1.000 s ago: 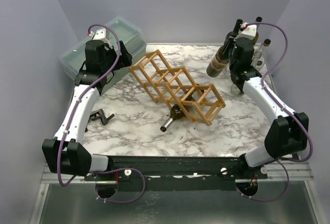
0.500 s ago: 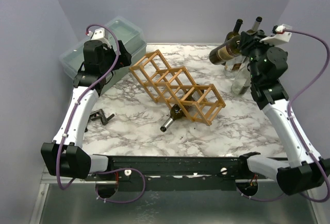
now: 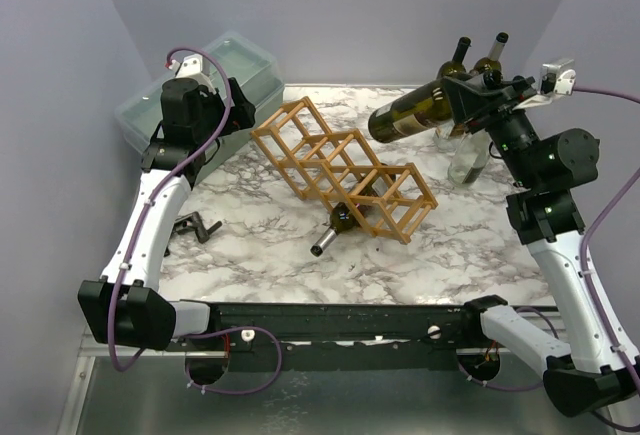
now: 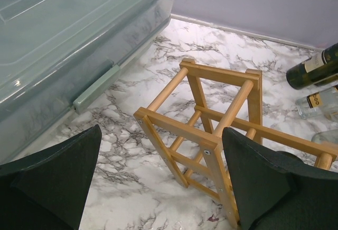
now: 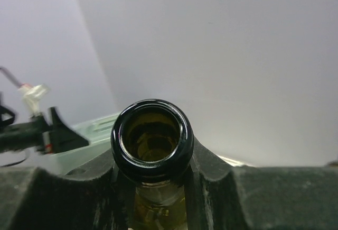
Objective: Put the wine bottle on the wine rack
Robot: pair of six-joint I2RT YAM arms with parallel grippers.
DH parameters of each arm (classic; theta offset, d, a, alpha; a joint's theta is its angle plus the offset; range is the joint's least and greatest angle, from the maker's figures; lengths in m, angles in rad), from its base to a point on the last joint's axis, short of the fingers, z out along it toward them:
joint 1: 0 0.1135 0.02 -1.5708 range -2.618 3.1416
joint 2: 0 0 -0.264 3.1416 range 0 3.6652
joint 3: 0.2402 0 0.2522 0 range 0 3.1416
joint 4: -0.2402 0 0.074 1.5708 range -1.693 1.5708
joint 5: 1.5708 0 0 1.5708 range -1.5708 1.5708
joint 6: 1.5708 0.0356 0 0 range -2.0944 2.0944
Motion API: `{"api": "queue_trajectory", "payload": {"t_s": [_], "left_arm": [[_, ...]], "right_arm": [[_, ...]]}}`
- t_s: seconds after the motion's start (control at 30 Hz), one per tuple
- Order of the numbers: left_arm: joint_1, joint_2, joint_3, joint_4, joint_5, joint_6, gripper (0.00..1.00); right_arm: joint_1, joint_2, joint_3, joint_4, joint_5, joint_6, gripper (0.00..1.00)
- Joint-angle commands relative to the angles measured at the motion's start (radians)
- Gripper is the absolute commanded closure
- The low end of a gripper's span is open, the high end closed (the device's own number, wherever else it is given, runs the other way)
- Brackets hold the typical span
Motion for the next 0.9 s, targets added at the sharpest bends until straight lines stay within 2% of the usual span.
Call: {"api": "queue_trajectory", "payload": {"t_s": [0.0,0.2,0.37,0.43,0.5,0.53,0.57,0.63,0.77,0.87], "left_arm": [[-0.005,-0.033,0.006,0.004,-0.024,0.008,0.02],[-0.006,-0.041,0.008,0.004,-0.027,0.011,0.02],[-0.007,-0.040,0.006,0.003,-0.034,0.014,0.02],[-0.007,-0.038,0.006,0.004,-0.037,0.015,0.02],[-0.007,-0.037,0.006,0.003,-0.037,0.016,0.02],[-0.007,-0.037,0.006,0.002,-0.037,0.016,0.02],[-0.006,-0.038,0.007,0.003,-0.040,0.018,0.02],[-0.006,-0.040,0.005,0.002,-0.047,0.022,0.02],[-0.006,-0.050,0.003,0.003,-0.068,0.036,0.02],[-0.006,-0.055,0.002,0.003,-0.069,0.044,0.02]], "right_arm": [[0.001,-0.035,0.056,0.176,-0.282,0.094,0.99],[0.001,0.043,0.134,0.212,-0.683,0.160,0.99],[0.007,0.120,0.123,0.389,-0.820,0.348,0.99],[0.049,0.162,0.147,0.390,-0.849,0.357,0.99],[0.148,0.201,0.209,0.249,-0.835,0.235,0.99],[0.215,0.223,0.249,0.114,-0.800,0.133,0.99],[0.301,0.242,0.297,-0.023,-0.734,0.004,0.99],[0.438,0.299,0.366,-0.169,-0.625,-0.150,0.99],[0.538,0.393,0.386,-0.144,-0.552,-0.178,0.99],[0.623,0.463,0.410,-0.168,-0.480,-0.263,0.99]]}}
